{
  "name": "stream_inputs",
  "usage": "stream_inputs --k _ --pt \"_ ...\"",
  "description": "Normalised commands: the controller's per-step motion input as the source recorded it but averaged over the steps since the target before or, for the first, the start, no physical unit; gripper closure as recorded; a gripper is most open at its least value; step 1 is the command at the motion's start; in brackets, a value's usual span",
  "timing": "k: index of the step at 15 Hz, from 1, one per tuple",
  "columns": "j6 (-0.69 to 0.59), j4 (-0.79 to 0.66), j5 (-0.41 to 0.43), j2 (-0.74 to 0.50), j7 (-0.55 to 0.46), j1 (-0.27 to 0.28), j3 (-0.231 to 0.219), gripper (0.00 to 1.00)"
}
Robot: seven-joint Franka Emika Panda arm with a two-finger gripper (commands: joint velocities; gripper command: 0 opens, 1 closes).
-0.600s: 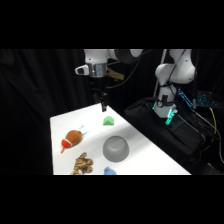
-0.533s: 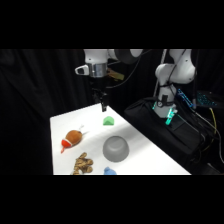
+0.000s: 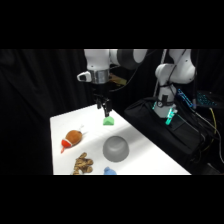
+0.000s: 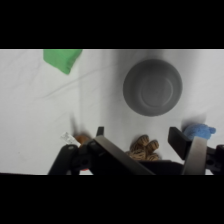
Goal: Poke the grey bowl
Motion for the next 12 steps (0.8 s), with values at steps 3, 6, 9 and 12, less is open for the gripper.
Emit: stream_inputs --k 3,6,9,12 --pt "0.27 0.00 0.069 0.05 0.13 0.034 0.015 0.51" --pt "0.23 -0.06 -0.025 -0.03 0.11 0.041 0.005 0.89" --pt "0.19 -0.15 0.008 -0.08 0.09 0.052 0.025 1.00" --pt "0.21 -0.24 -0.010 -0.10 0.08 0.077 0.047 1.00"
